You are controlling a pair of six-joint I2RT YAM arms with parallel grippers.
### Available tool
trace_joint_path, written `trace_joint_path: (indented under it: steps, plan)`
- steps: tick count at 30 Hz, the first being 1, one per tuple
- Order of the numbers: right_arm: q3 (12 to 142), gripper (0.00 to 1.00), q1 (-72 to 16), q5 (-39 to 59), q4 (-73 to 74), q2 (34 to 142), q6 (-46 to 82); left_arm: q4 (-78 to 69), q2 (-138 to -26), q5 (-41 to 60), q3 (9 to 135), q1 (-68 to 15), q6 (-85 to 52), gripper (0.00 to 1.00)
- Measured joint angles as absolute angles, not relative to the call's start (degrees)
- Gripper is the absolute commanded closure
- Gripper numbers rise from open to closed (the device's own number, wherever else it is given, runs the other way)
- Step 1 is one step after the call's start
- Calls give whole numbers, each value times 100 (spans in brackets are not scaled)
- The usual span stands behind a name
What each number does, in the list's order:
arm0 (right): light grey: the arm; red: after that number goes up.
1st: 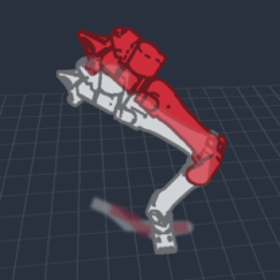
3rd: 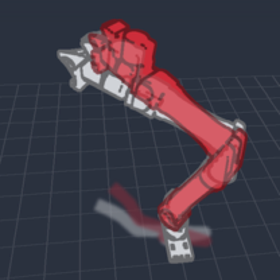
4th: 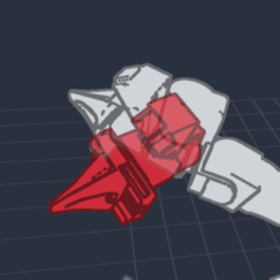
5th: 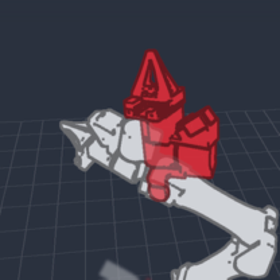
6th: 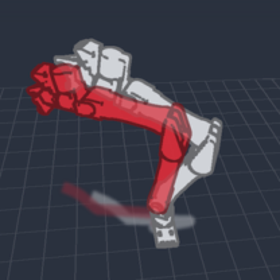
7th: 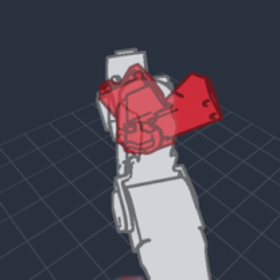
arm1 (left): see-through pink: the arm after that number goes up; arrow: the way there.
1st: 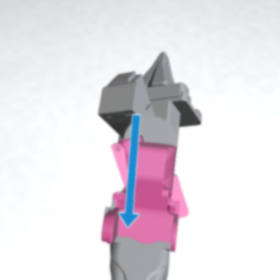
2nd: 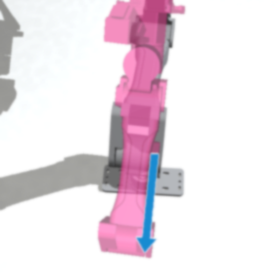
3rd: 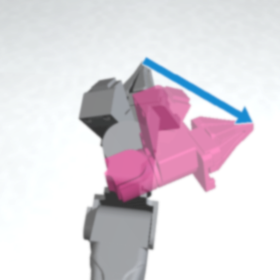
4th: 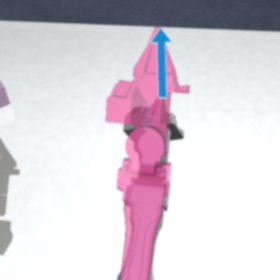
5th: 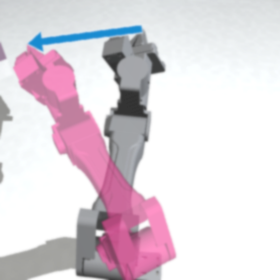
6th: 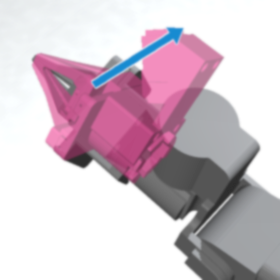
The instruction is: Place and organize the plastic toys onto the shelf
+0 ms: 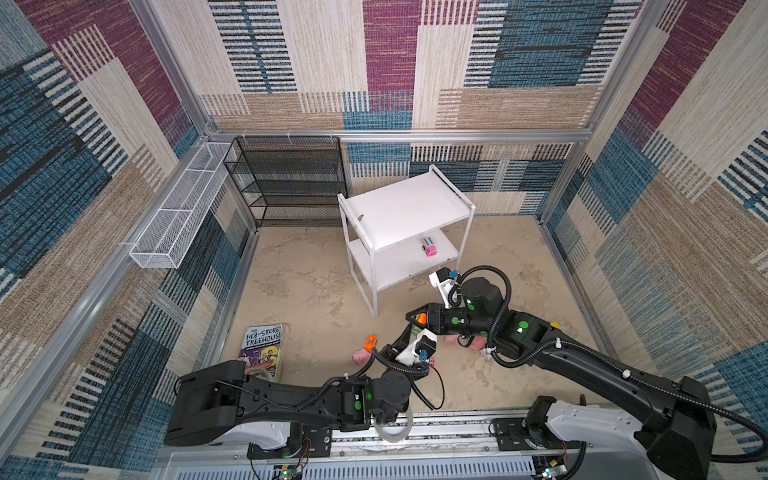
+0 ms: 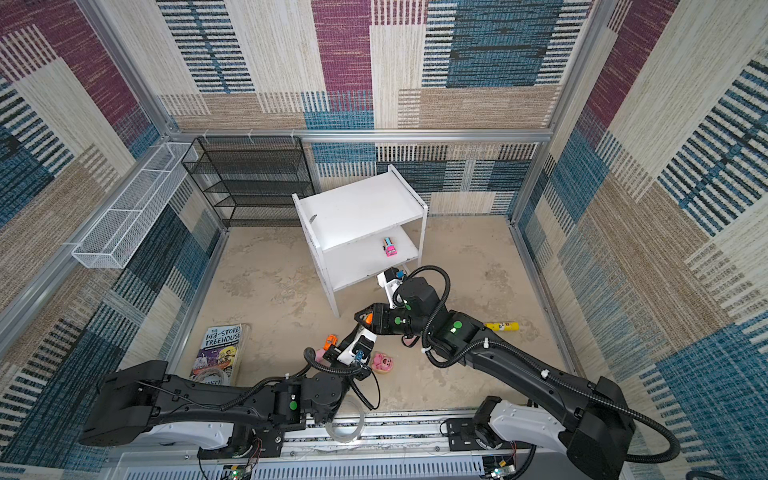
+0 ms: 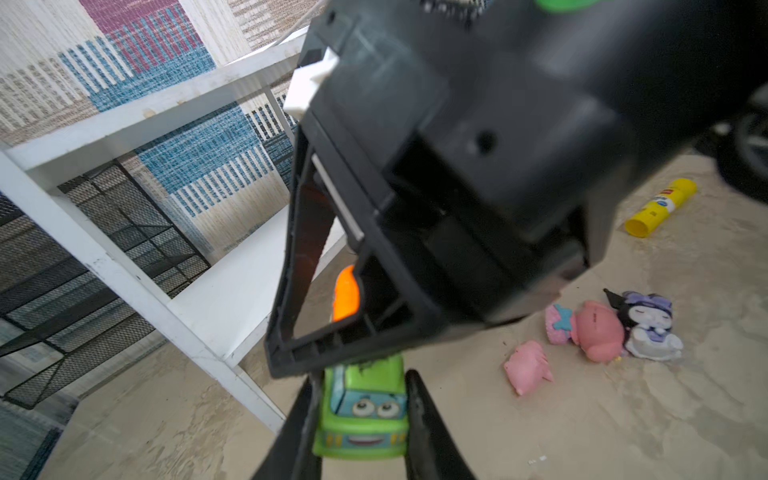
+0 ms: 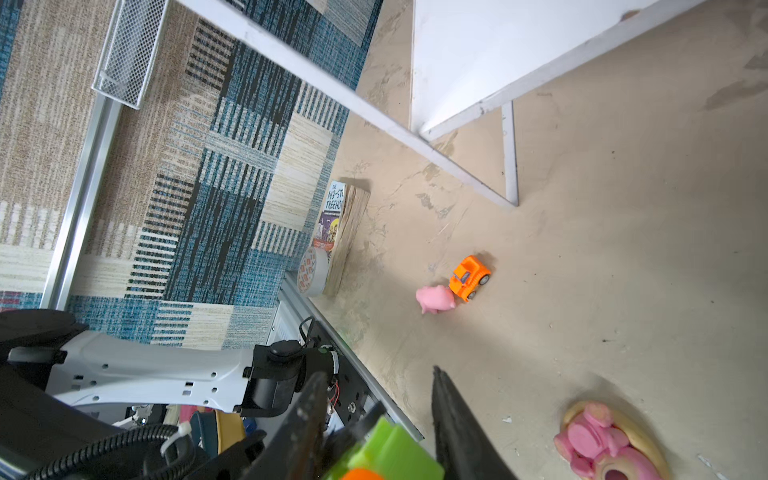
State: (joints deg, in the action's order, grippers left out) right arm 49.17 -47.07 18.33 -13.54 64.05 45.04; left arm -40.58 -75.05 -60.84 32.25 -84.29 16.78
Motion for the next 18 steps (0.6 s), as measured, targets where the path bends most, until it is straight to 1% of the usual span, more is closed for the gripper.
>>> trace_joint_path:
  steps: [3, 5, 6, 9, 11, 15, 18]
  plan:
    - [4952, 67, -4731, 1675, -1422, 6429, 4580, -4480, -7776, -6313, 3225, -8484, 2147, 78]
    - [5000, 65, -4751, 1584, -1494, 6431, 4578, -4764, -7942, -6471, 3256, -8506, 2329, 79]
    - [5026, 62, -4751, 1557, -1525, 6431, 4576, -4890, -8016, -6543, 3282, -8514, 2432, 79]
    - [5105, 50, -4757, 1490, -1634, 6434, 4539, -5537, -8357, -6733, 3367, -8514, 2775, 80]
    - [5127, 46, -4770, 1498, -1726, 6425, 4534, -6169, -8705, -6840, 3441, -8530, 3192, 82]
    - [5127, 45, -4772, 1426, -1865, 6383, 4560, -7131, -9463, -7223, 3824, -8523, 4248, 84]
    - [5177, 45, -4770, 1393, -1988, 6407, 4584, -7406, -9590, -7310, 3889, -8530, 4499, 85]
